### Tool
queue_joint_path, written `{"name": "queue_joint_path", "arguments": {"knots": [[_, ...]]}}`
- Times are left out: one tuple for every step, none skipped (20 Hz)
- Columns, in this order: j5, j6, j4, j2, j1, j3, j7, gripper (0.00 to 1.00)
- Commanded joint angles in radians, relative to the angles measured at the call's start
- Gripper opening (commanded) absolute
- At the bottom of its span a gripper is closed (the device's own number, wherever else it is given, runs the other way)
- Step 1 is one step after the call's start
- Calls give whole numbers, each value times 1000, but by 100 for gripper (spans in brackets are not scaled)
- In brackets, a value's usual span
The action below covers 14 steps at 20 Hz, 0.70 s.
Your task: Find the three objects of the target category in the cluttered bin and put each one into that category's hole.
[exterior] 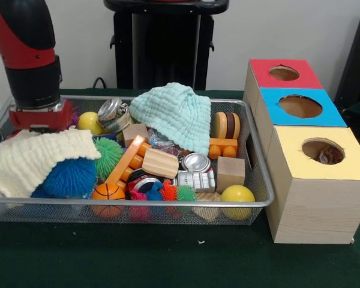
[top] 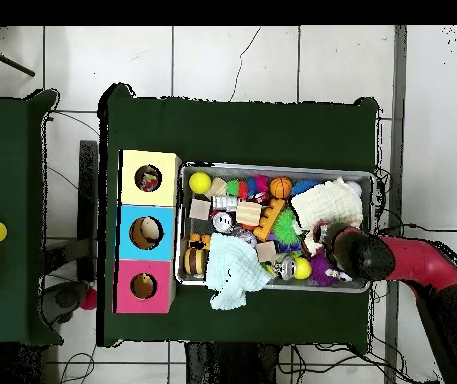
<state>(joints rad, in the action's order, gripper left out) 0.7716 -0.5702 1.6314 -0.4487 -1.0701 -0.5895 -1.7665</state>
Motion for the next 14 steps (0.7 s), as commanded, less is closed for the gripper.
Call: {"name": "queue_joint_path", "arguments": {"knots": [[-238,-271,172,-60,-8,-34,-1,0],[-262,-290,183,-69,-7,-33,-1,0],[-275,-306,174,-72,11,-22,-5,0],[-291,-314,177,-82,18,-15,-14,0],[-314,-316,187,-95,27,-16,-31,0],[-337,-318,197,-108,36,-17,-49,0],[-351,-321,202,-115,39,-15,-51,0],[-376,-328,220,-130,42,-19,-59,0],[-394,-335,228,-137,42,-20,-62,0],[-425,-342,250,-150,42,-26,-70,0],[-443,-351,258,-158,44,-27,-70,0],[-465,-360,268,-167,45,-30,-73,0],[-486,-348,292,-181,46,-34,-82,0],[-506,-345,305,-191,47,-37,-87,0]]}}
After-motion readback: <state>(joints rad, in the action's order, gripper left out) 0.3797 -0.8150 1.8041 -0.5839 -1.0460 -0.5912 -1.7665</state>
